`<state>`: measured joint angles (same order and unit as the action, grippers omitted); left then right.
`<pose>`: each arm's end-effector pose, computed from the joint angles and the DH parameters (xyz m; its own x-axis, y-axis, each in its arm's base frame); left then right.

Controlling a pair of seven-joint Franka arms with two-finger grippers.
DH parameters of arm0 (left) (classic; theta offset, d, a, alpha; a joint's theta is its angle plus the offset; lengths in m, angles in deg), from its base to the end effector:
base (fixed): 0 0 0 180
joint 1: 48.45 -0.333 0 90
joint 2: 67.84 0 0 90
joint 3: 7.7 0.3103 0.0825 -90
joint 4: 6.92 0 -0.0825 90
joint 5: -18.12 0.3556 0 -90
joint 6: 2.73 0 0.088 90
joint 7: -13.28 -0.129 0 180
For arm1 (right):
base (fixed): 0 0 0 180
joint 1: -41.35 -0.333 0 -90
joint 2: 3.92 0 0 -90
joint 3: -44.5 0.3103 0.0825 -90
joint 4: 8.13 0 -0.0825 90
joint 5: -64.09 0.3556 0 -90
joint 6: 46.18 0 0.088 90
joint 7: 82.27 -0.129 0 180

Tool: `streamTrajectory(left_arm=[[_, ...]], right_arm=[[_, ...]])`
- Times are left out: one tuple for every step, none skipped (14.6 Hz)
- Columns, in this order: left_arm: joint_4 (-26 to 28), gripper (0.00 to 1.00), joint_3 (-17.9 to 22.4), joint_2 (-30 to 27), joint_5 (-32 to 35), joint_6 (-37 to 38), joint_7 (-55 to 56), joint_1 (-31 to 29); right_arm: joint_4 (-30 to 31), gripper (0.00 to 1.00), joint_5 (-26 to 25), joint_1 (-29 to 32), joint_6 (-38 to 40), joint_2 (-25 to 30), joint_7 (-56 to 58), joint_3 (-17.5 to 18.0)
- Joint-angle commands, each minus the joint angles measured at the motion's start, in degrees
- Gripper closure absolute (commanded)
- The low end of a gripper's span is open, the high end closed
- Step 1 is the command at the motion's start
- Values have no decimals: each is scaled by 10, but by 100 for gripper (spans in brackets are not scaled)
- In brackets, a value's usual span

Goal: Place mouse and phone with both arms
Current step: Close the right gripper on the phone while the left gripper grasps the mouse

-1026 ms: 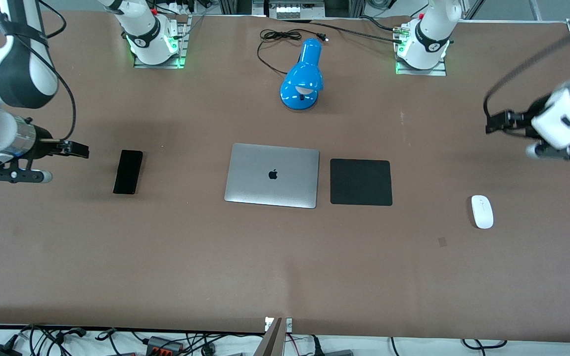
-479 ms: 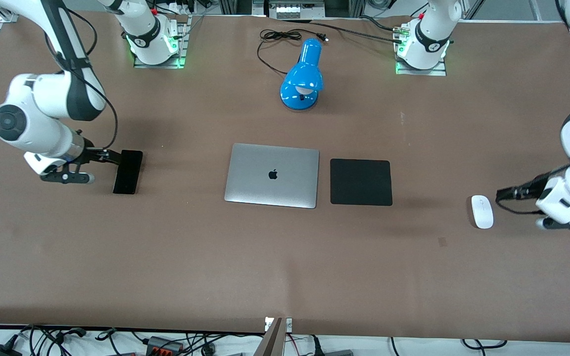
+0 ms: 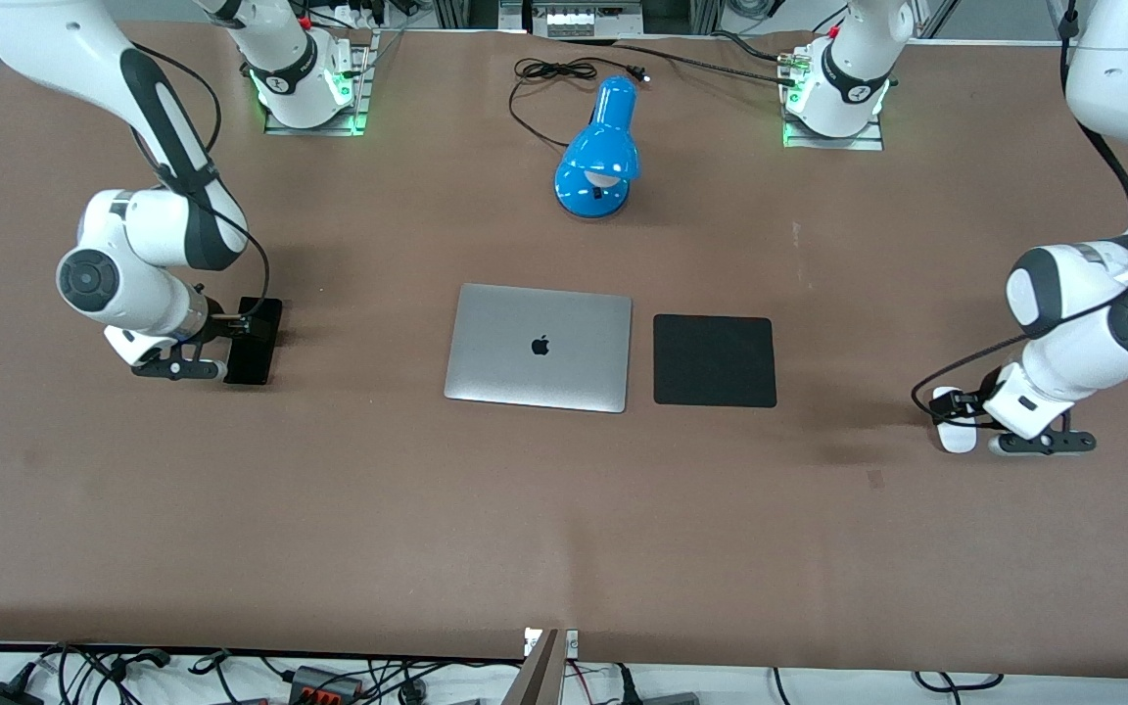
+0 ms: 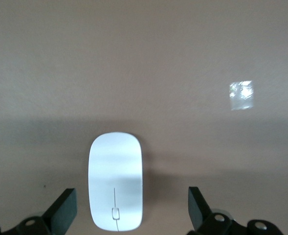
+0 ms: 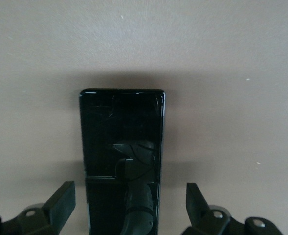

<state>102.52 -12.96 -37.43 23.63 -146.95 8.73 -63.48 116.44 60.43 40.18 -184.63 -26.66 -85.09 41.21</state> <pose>0.6089 0.1078 0.2196 0.9966 0.0287 0.0776 0.0305 -0.9993 -0.0220 0.5243 -0.0215 0.1920 0.9876 -0.0369 -0.1523 -0.0274 -0.9976 0.0642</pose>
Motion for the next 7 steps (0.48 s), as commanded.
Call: streamTrajectory(left_arm=[[7, 0, -4, 24, 9, -46, -32, -23], [7, 0, -4, 31, 9, -52, -32, -23], [6, 0, -4, 34, 9, -55, -32, -22], [6, 0, -4, 36, 9, -61, -32, -23], [6, 1, -4, 40, 9, -72, -32, -22], [4, 2, -4, 44, 9, -78, -32, -23], [3, 4, -4, 46, 9, -82, -32, -23]], right_arm=[[-3, 0, -1, 4, -36, -27, -17, 1], [-5, 0, 2, 5, -45, -36, -17, 1], [-7, 0, 5, 5, -48, -41, -17, 1], [-9, 0, 7, 5, -47, -42, -17, 1], [-9, 0, 7, 5, -47, -42, -17, 1], [-9, 0, 7, 5, -47, -42, -17, 1], [-9, 0, 7, 5, -46, -42, -17, 1]])
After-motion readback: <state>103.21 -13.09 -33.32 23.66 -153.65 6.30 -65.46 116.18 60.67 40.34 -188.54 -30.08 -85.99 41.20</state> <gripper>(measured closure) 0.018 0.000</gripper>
